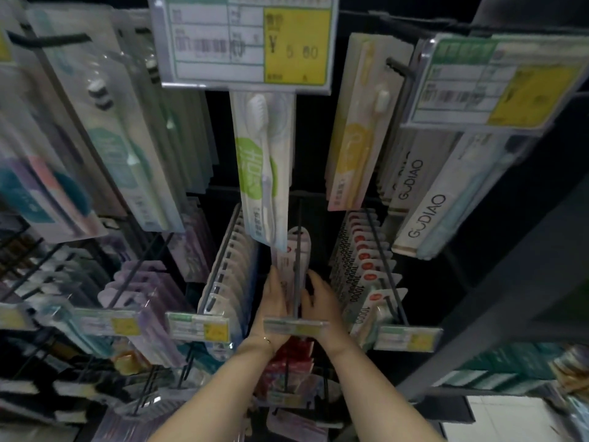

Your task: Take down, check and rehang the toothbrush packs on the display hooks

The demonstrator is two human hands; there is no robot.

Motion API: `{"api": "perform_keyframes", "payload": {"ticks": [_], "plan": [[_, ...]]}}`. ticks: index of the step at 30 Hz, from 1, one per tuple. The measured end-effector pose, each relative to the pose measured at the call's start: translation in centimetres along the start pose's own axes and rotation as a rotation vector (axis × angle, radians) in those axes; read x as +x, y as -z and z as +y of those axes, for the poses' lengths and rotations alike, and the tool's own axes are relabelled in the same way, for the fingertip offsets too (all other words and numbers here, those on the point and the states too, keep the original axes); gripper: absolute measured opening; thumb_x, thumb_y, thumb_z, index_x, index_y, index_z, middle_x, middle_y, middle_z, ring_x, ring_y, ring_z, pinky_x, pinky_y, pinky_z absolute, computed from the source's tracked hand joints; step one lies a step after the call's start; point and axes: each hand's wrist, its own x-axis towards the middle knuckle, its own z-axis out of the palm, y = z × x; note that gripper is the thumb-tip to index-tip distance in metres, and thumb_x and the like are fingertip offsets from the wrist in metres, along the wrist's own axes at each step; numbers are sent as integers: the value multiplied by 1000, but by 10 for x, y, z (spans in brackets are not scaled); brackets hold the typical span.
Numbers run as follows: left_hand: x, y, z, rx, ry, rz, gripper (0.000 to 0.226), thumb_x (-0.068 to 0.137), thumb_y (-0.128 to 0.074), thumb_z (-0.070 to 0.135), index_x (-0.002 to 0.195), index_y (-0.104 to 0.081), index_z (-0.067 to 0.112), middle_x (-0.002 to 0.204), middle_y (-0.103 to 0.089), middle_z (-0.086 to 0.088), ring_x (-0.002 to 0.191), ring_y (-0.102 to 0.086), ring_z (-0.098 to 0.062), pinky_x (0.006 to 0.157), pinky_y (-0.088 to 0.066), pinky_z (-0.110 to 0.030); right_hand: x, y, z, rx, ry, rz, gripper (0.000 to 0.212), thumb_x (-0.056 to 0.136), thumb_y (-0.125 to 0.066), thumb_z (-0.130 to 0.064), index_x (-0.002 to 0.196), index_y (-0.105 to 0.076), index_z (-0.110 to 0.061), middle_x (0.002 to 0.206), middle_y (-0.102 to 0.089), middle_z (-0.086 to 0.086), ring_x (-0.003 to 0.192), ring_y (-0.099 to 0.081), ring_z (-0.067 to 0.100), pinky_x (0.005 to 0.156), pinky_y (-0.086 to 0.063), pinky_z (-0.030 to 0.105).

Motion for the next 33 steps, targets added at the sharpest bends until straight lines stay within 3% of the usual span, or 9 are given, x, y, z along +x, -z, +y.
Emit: {"api": "perform_keyframes", "payload": {"ticks": [1, 4, 8, 10, 13, 18, 22, 28, 33], "plan": [[8, 0, 0, -75, -161, 139, 76, 93, -52, 48, 151, -22, 9, 151, -24, 0, 125, -11, -4, 116, -14, -26, 1, -2, 0, 18, 12, -12, 41, 100, -45, -19, 141, -43, -26, 128, -52, -2, 111, -48, 5, 95, -39, 18], [6, 9, 22, -233, -304, 277, 74, 90, -52, 49, 152, -18, 26, 140, -34, 13, 128, -36, -3, 112, -26, -23, 6, -8, -1, 160, -42, -17, 32, 99, -47, -22, 130, -51, -31, 122, -57, 1, 111, -56, 13, 100, -47, 34], [4, 9, 17, -358, -302, 328, 42, 95, -49, 40, 134, -35, 42, 121, -53, 8, 111, -54, -8, 105, -44, -37, 6, -10, -3, 193, -60, 27, 24, 102, -44, -26, 123, -56, -26, 109, -64, -4, 98, -61, 7, 78, -45, 14], [1, 10, 18, -298, -318, 342, 49, 97, -50, 34, 142, -31, 38, 121, -50, 6, 109, -52, -8, 103, -44, -33, 5, -10, -8, 239, -54, 57, 18, 102, -45, -26, 112, -58, -32, 101, -66, -7, 90, -62, -1, 73, -46, 12], [-4, 11, 17, -249, -329, 323, 63, 95, -52, 37, 149, -19, 39, 119, -48, 6, 109, -51, -5, 100, -41, -24, 3, -13, -11, 268, -45, 97, 19, 101, -45, -25, 97, -63, -30, 92, -67, -3, 85, -64, 4, 77, -54, 26], [-22, 12, 21, -360, -376, 343, 66, 77, -47, 64, 135, -41, 35, 115, -56, 3, 107, -56, -9, 100, -47, -33, 3, -23, 3, 230, -23, 78, 17, 99, -48, -28, 94, -64, -27, 91, -63, 5, 87, -64, 20, 80, -55, 51], [-40, 9, 23, -374, -333, 297, 19, 91, -60, 34, 106, -49, 34, 106, -58, -2, 101, -60, -16, 98, -50, -38, -5, -16, -5, 237, -15, 70, 13, 96, -52, -31, 99, -65, -33, 97, -61, 3, 92, -64, 17, 82, -56, 46], [-59, 14, 21, -397, -215, 252, 13, 97, -54, 26, 97, -45, 18, 94, -61, 0, 82, -59, -8, 59, -43, -11, -25, -7, -13, 317, -137, 42, 15, 98, -50, -30, 96, -65, -28, 100, -66, 4, 92, -65, 17, 86, -55, 44], [-65, 18, 10, -345, -185, 273, 11, 89, -53, 16, 96, -48, 9, 89, -62, -8, 84, -60, -22, 74, -50, -33, -39, -3, -20, 325, -212, 52, 13, 89, -64, -13, 87, -62, -26, 96, -66, 5, 91, -65, 21, 80, -55, 35]]}}
